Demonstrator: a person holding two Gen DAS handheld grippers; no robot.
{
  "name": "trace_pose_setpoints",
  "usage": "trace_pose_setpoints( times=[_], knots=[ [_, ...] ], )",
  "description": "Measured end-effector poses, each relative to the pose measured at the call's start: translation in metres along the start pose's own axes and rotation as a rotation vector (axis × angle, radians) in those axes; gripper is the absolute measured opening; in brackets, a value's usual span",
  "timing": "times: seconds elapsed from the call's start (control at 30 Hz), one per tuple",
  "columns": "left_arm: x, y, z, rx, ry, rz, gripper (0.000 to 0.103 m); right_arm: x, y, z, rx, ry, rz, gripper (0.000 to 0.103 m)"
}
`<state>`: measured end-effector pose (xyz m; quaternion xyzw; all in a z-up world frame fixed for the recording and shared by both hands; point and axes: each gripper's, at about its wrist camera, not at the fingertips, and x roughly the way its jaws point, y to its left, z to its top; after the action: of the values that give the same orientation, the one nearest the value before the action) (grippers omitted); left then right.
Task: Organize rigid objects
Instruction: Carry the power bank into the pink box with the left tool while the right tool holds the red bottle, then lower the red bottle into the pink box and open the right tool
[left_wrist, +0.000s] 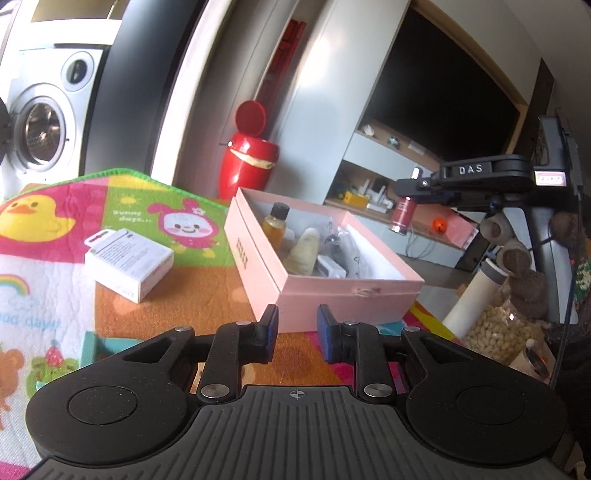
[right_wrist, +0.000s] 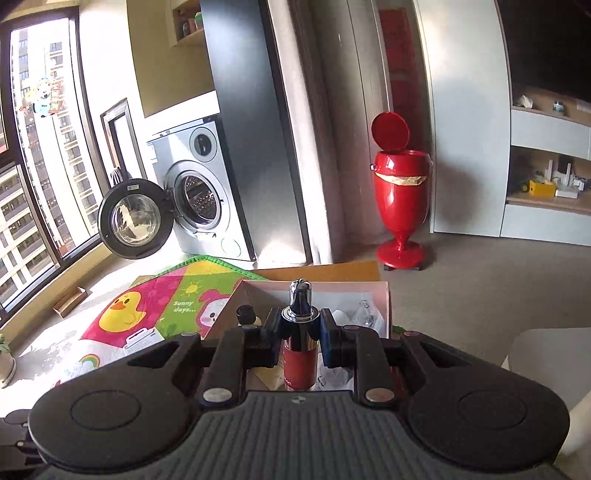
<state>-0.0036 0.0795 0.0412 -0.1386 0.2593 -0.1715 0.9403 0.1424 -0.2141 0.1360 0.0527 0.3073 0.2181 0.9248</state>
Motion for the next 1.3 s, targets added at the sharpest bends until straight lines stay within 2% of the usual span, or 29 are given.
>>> trace_pose_setpoints(
  times=[0.23,0.47,0.87,1.03,1.13,1.3],
  knots=[
    [-0.008,0.024,-0.005,-0.031,-0.039,0.007,0.025,0.107,0.022,0.009,0.027,0.138,-0.071,0.020],
    [-0.013,0.043,-0.009,-0.109,-0.074,0.007,0.025,0.152,0.026,0.001,0.063,0.170,-0.138,0.020],
    [-0.012,0.045,-0.013,-0.110,-0.059,-0.004,0.025,0.147,0.027,0.000,0.048,0.155,-0.134,0.020],
    [-0.012,0.046,-0.015,-0.103,-0.038,0.020,0.025,0.137,0.026,-0.006,0.008,0.160,-0.151,0.021],
    [-0.014,0.048,-0.016,-0.105,-0.033,0.040,0.025,0.130,0.027,-0.008,-0.033,0.138,-0.166,0.026],
    [-0.018,0.050,-0.015,-0.114,-0.039,0.056,0.025,0.127,0.023,-0.008,-0.026,0.162,-0.150,0.027]
  ],
)
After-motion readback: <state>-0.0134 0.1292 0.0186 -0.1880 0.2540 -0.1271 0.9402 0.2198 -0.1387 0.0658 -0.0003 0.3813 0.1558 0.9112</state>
